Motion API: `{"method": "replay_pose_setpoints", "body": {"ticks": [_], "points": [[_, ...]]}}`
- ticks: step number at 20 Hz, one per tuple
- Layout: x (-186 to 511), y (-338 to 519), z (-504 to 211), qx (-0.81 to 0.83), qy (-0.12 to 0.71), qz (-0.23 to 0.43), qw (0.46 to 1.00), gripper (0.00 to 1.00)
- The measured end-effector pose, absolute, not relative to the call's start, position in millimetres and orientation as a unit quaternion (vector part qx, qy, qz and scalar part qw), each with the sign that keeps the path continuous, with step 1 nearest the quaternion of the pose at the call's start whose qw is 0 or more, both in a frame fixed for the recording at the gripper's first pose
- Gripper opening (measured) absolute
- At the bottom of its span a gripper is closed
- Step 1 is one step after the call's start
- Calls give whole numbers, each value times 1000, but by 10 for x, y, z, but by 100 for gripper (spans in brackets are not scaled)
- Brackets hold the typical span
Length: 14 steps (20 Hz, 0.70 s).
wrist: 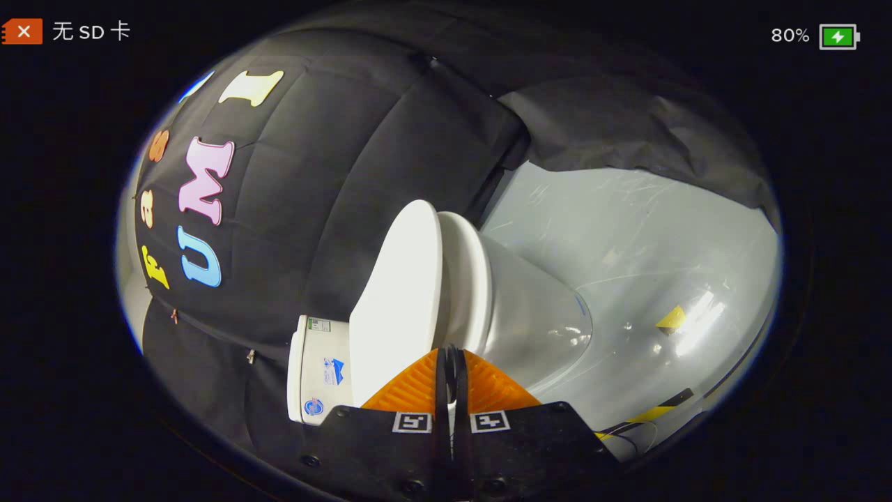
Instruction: Open the toilet lid.
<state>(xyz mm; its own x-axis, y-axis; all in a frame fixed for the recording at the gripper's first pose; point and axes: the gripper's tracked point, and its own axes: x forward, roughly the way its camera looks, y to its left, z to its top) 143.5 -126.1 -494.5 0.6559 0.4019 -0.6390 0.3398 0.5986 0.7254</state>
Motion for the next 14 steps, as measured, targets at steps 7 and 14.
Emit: {"method": "replay_pose_setpoints", "body": {"ticks": [7,14], "points": [[1511,-1064,-4327,384,389,21,837,5],[1592,-691,-3586,320,358,21,877,5]]}}
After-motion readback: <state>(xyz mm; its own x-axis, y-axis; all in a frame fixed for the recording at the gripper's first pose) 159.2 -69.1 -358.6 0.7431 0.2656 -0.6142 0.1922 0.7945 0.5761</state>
